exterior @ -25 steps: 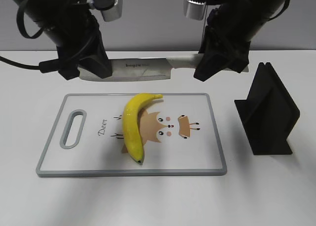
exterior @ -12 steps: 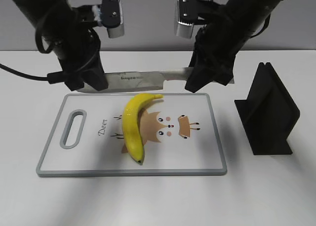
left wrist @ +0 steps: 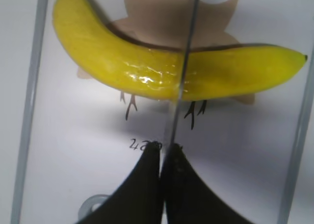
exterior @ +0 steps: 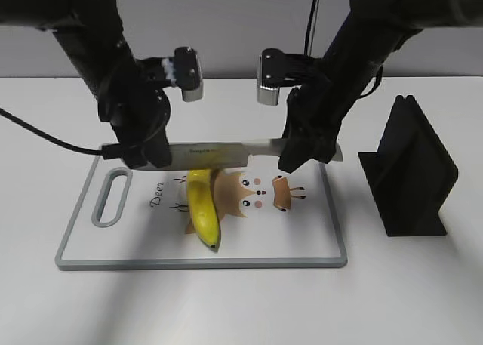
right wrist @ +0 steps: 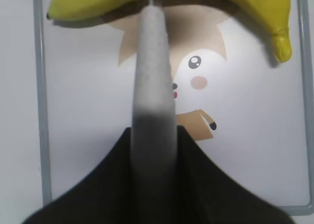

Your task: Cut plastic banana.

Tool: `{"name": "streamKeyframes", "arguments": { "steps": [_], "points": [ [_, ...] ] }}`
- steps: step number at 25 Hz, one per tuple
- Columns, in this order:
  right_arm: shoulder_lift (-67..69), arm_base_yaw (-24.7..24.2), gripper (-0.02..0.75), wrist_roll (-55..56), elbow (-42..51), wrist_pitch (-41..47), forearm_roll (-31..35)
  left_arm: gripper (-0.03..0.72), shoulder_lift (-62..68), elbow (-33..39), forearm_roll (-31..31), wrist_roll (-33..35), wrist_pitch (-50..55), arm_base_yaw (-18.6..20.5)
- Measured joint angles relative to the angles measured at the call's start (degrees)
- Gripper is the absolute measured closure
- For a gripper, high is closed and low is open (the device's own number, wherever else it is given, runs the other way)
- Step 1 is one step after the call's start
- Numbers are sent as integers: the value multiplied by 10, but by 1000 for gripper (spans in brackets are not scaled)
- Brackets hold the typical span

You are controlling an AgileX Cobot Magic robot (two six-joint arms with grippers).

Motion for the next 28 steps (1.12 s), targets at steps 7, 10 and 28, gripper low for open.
{"name": "streamKeyframes", "arguments": {
  "steps": [7,10,28],
  "points": [
    [41,-1,561,-2,-3,-4,-9,697,51,-7,-14,0,-4,-1],
    [42,-1,561,-2,-4,-5,-10,697,52,-8,-13,0,-4,-1],
    [-64,16,560,17,-4,-1,-10,684,-83,0,23,-9,17,-3]
  ]
}}
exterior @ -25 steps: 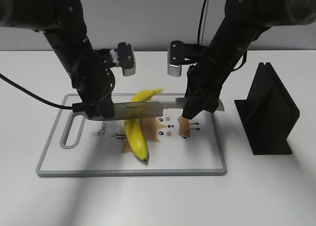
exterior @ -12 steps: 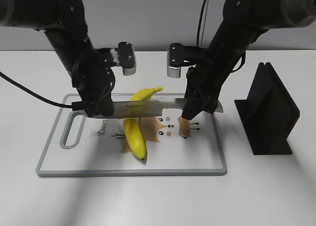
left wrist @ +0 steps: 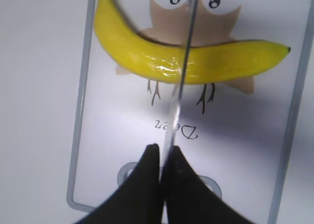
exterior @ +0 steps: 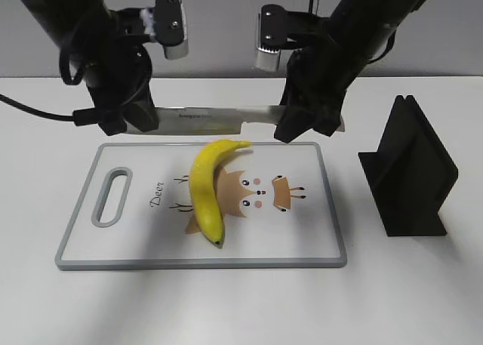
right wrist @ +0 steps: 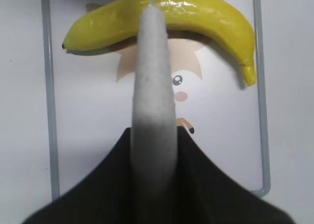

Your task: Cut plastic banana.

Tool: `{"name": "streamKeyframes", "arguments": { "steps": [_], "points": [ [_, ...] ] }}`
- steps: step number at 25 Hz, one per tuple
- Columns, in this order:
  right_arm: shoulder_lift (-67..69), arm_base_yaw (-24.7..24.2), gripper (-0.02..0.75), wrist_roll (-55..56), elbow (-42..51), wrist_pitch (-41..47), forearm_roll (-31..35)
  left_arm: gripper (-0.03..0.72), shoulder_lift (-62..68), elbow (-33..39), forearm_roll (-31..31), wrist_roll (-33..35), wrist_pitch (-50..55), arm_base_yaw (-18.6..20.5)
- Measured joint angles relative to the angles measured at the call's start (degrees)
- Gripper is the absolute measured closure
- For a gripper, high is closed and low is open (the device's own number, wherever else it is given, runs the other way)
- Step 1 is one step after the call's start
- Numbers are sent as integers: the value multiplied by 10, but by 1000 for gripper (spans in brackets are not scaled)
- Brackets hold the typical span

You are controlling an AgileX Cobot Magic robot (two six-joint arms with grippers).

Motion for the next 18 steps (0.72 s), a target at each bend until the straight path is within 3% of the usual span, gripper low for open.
{"name": "streamKeyframes", "arguments": {
  "steps": [2,4,10,13,18],
  "points": [
    [-15,0,560,4,0,6,-3,644,-12,0,-9,-5,1,0],
    [-27,0,561,16,0,12,-8,557,-26,0,-31,-13,-6,1],
    [-45,1,561,53,0,32,-38,189,-53,0,-84,-25,-6,0],
    [-49,1,561,85,0,36,-54,132,-70,0,-85,-61,-6,0],
    [-68,1,561,163,1,41,-73,116,-118,0,-40,-161,-10,1]
  ]
}}
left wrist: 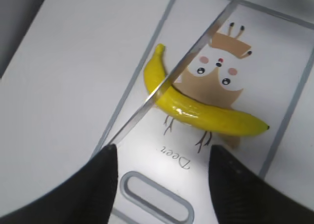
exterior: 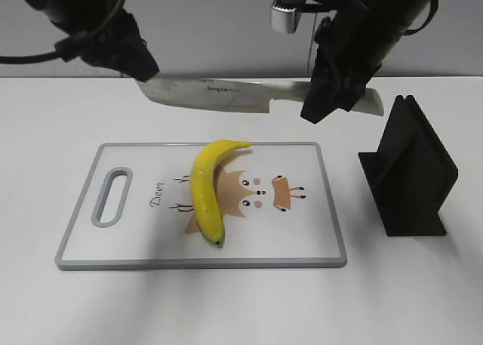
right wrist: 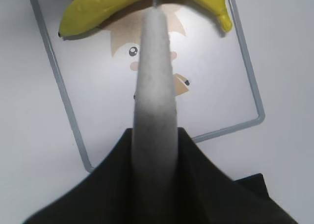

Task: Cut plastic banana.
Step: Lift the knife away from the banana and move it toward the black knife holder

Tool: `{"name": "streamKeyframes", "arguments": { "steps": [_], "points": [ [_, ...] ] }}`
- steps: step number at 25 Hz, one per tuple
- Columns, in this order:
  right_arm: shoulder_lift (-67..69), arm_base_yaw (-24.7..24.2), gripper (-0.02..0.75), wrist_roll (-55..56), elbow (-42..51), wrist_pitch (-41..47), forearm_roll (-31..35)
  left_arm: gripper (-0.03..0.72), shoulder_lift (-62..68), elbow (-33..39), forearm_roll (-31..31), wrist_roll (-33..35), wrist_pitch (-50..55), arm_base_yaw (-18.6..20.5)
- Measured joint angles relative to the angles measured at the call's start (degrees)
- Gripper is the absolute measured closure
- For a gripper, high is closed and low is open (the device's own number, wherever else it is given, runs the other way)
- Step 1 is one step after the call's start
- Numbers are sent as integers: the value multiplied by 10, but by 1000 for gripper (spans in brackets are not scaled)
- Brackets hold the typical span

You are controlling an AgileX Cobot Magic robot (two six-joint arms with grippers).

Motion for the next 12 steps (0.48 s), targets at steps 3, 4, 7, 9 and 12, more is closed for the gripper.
{"name": "streamKeyframes", "arguments": {
  "steps": [3,4,7,9,12],
  "points": [
    [-20,0,561,47,0,10,-12,116,-27,0,43,-74,-2,3],
    [-27,0,562,62,0,17,-15,115,-36,0,52,-97,-2,6],
    [-50,0,561,97,2,39,-22,115,-56,0,84,-166,1,19],
    [-69,0,561,123,7,46,-22,115,-65,0,105,-206,7,29],
    [-99,0,561,178,26,45,-34,115,-76,0,132,-258,24,52]
  ]
}}
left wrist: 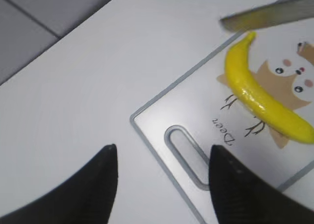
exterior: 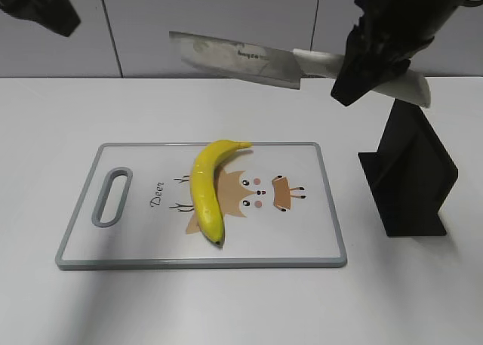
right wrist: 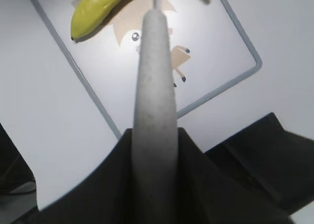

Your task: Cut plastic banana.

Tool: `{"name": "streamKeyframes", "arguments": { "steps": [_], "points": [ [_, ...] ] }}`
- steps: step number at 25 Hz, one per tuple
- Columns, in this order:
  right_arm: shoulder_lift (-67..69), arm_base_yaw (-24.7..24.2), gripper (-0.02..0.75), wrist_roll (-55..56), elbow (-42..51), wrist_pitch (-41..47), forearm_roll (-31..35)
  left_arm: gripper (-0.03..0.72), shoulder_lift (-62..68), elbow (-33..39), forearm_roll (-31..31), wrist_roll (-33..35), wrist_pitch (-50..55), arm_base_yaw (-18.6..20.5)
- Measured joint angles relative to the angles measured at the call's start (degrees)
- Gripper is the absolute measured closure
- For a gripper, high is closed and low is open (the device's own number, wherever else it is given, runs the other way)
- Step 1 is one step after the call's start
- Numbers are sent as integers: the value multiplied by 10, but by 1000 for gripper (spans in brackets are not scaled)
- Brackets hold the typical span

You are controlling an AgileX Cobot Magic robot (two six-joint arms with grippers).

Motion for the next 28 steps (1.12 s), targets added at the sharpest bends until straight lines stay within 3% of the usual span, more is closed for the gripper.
{"name": "streamKeyframes", "arguments": {
  "steps": [8,14,18,28],
  "points": [
    [-89,-1,561,204,106,-49,-76,115,-23,3,15,-72,43,71],
    [-148,-4,561,320,188,-89,-113,115,-73,59,17,-91,53,111],
    [-172,-29,561,402,218,-99,-143,115,-129,125,17,-101,50,123],
    [-184,-87,561,475,253,-106,-160,123,-305,261,18,-121,50,124]
  ]
}}
